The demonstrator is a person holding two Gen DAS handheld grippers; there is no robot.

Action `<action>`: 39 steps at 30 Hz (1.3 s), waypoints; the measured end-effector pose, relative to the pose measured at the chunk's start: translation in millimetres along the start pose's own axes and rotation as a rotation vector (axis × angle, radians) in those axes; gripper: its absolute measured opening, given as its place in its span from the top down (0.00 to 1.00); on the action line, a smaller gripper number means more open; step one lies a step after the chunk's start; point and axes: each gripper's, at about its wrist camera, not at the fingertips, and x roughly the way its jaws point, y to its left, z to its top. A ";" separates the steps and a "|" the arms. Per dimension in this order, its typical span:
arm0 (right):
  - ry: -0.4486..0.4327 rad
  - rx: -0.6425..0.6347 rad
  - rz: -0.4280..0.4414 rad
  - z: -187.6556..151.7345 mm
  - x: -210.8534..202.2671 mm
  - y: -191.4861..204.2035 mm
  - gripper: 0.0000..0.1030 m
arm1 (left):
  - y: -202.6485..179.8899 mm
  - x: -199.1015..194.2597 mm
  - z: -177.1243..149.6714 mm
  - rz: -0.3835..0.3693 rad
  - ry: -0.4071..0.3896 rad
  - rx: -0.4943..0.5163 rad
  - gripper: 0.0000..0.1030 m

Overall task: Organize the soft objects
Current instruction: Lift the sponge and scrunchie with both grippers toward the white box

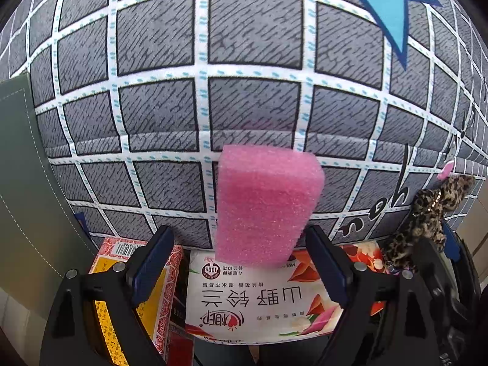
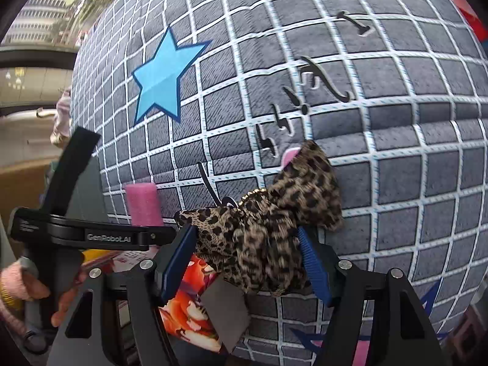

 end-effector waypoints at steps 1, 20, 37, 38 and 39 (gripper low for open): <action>0.007 -0.013 -0.023 0.8 4.3 2.1 0.33 | -1.8 -0.6 0.9 0.004 -0.005 0.004 0.13; -0.031 -0.005 -0.082 -10.0 -1.2 2.8 0.65 | -56.4 -52.0 -12.6 0.101 -0.272 0.132 0.54; -0.111 0.051 -0.040 -32.0 -57.7 -4.1 0.65 | -99.1 -135.6 -107.1 0.072 -0.510 0.274 0.54; -0.114 0.056 -0.040 -33.8 -58.4 -2.2 0.65 | -101.1 -138.3 -113.6 0.070 -0.519 0.286 0.54; -0.117 0.061 -0.040 -36.3 -60.3 -2.3 0.65 | -102.7 -137.6 -121.6 0.069 -0.529 0.299 0.54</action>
